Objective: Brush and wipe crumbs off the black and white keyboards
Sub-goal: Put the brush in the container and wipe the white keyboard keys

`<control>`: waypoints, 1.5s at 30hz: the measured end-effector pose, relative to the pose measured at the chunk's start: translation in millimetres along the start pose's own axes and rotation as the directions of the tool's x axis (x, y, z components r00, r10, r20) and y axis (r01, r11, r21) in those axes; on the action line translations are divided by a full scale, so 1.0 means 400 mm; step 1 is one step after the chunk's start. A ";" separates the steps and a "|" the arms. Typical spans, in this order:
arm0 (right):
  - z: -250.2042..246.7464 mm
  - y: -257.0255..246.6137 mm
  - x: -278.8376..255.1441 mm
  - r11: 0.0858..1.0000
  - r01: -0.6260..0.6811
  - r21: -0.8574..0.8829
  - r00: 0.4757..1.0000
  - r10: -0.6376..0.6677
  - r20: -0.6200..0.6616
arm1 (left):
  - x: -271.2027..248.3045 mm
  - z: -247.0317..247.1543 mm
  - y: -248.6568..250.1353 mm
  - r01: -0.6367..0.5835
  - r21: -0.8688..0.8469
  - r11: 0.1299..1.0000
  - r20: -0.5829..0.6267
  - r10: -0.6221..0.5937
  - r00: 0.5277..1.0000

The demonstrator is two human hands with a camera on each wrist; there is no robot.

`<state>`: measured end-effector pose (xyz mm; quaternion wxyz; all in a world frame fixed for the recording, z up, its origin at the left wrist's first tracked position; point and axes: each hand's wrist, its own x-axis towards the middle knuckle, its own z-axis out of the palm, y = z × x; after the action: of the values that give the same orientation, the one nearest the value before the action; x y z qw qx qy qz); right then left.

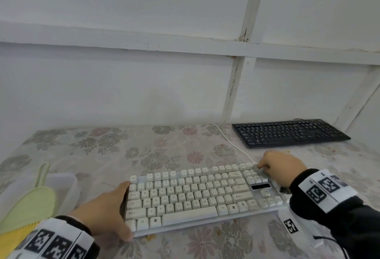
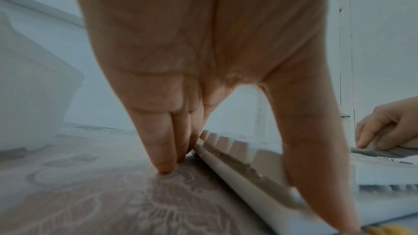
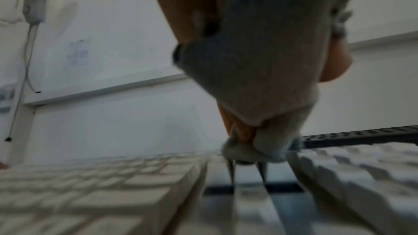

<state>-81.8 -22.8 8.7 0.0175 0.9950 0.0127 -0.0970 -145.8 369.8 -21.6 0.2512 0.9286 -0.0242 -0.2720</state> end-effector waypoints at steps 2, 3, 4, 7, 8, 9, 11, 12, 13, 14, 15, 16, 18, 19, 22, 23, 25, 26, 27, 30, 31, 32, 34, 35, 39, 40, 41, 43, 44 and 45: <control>-0.012 0.030 0.012 0.999 -0.040 0.017 0.998 0.041 -0.042 | 0.001 0.000 0.000 0.001 0.001 1.000 -0.007 -0.001 1.000; -0.010 0.045 0.017 0.999 -0.045 0.027 0.996 0.046 -0.076 | 0.001 0.000 0.001 0.000 -0.002 1.000 -0.009 0.000 1.000; -0.005 0.054 0.019 0.999 -0.039 0.020 0.996 0.041 -0.085 | 0.001 0.000 0.001 -0.003 -0.006 1.000 -0.010 0.003 1.000; 0.028 0.065 0.009 0.999 -0.014 -0.038 0.999 0.013 -0.047 | 0.000 0.001 0.003 -0.009 -0.007 1.000 -0.011 0.009 1.000; 0.036 0.068 0.003 0.999 -0.034 -0.042 0.998 0.032 -0.058 | -0.001 0.001 0.003 -0.009 -0.007 1.000 -0.010 0.009 1.000; 0.043 0.077 0.001 0.997 -0.059 -0.049 0.995 0.055 -0.088 | -0.001 0.000 0.003 -0.011 -0.009 1.000 -0.011 0.011 1.000; 0.041 0.092 -0.003 0.992 -0.108 -0.063 0.988 0.100 -0.117 | 0.000 0.000 0.004 -0.015 -0.018 1.000 -0.012 0.015 1.000; 0.036 0.098 -0.003 0.988 -0.138 -0.067 0.985 0.130 -0.110 | 0.000 -0.001 0.004 -0.015 -0.017 1.000 -0.011 0.015 1.000; 0.033 0.102 0.000 0.985 -0.159 -0.068 0.983 0.151 -0.108 | 0.001 -0.001 0.003 -0.015 -0.013 1.000 -0.010 0.015 1.000; 0.030 0.105 0.004 0.981 -0.179 -0.070 0.980 0.172 -0.098 | 0.002 -0.001 0.003 -0.015 -0.011 1.000 -0.009 0.015 1.000; 0.027 0.107 0.008 0.977 -0.195 -0.082 0.978 0.187 -0.090 | 0.003 -0.001 0.003 -0.015 -0.009 1.000 -0.007 0.015 1.000; 0.021 0.108 0.008 0.972 -0.215 -0.091 0.975 0.209 -0.074 | 0.004 0.000 0.002 -0.014 -0.007 1.000 -0.006 0.014 1.000; 0.015 0.114 0.017 0.971 -0.228 -0.070 0.972 0.223 -0.077 | 0.005 0.001 0.001 -0.009 -0.002 1.000 -0.005 0.009 1.000; 0.015 0.113 0.020 0.976 -0.211 -0.045 0.974 0.207 -0.094 | 0.006 0.001 0.000 -0.004 0.001 1.000 -0.008 0.004 1.000; 0.028 0.091 0.025 0.994 -0.102 0.047 0.990 0.106 -0.097 | 0.009 0.001 -0.006 0.017 0.025 1.000 -0.013 -0.016 1.000; 0.039 0.084 0.024 0.996 -0.075 0.055 0.993 0.080 -0.088 | 0.011 0.001 -0.008 0.021 0.029 0.999 -0.014 -0.020 1.000; 0.052 0.087 0.015 0.998 -0.060 0.011 0.993 0.061 -0.099 | 0.013 0.001 -0.009 0.024 0.032 0.999 -0.012 -0.024 1.000; 0.053 0.099 0.012 0.997 -0.078 -0.014 0.991 0.076 -0.108 | 0.014 0.001 -0.010 0.024 0.033 0.999 -0.013 -0.024 1.000; 0.050 0.113 0.008 0.994 -0.104 -0.028 0.989 0.100 -0.111 | 0.014 0.001 -0.009 0.022 0.033 0.999 -0.012 -0.022 1.000; 0.033 0.142 0.012 0.984 -0.171 -0.059 0.983 0.166 -0.080 | 0.013 0.002 -0.007 0.017 0.030 0.999 -0.010 -0.017 1.000; 0.020 0.137 0.017 0.980 -0.187 -0.072 0.981 0.183 -0.062 | 0.013 0.002 -0.006 0.014 0.027 1.000 -0.009 -0.013 1.000; 0.008 0.131 0.021 0.976 -0.205 -0.079 0.978 0.201 -0.047 | 0.013 0.002 -0.006 0.012 0.021 1.000 -0.005 -0.012 1.000; -0.016 0.118 0.025 0.963 -0.253 -0.093 0.968 0.252 -0.019 | 0.012 0.003 -0.006 0.012 0.018 1.000 -0.001 -0.012 1.000; -0.024 0.114 0.024 0.959 -0.270 -0.091 0.963 0.269 -0.019 | 0.012 0.003 -0.006 0.011 0.019 1.000 -0.004 -0.011 1.000; -0.014 0.116 0.019 0.973 -0.231 -0.003 0.970 0.230 -0.078 | 0.012 0.004 -0.010 0.010 0.018 1.000 -0.018 -0.009 1.000; -0.005 0.111 0.013 0.979 -0.201 0.026 0.976 0.203 -0.082 | 0.011 0.003 -0.009 0.009 0.017 1.000 -0.017 -0.009 1.000; 0.004 0.101 0.004 0.984 -0.173 0.041 0.981 0.176 -0.082 | 0.010 0.003 -0.007 0.004 0.016 1.000 -0.015 -0.004 1.000; 0.014 0.075 -0.014 0.992 -0.116 0.056 0.988 0.121 -0.099 | 0.007 0.003 -0.003 -0.006 0.009 1.000 -0.016 0.006 1.000; 0.016 0.055 -0.024 0.994 -0.083 0.071 0.990 0.090 -0.109 | 0.006 0.003 0.000 -0.010 0.008 1.000 -0.015 0.010 1.000; 0.017 0.029 -0.033 0.995 -0.037 0.094 0.992 0.048 -0.116 | 0.007 0.002 0.001 -0.011 0.011 1.000 -0.013 0.011 1.000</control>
<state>-95.5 -35.1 5.0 -0.0267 0.9988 -0.0121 -0.0382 -144.0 368.4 -23.3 0.2480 0.9315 -0.0292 -0.2645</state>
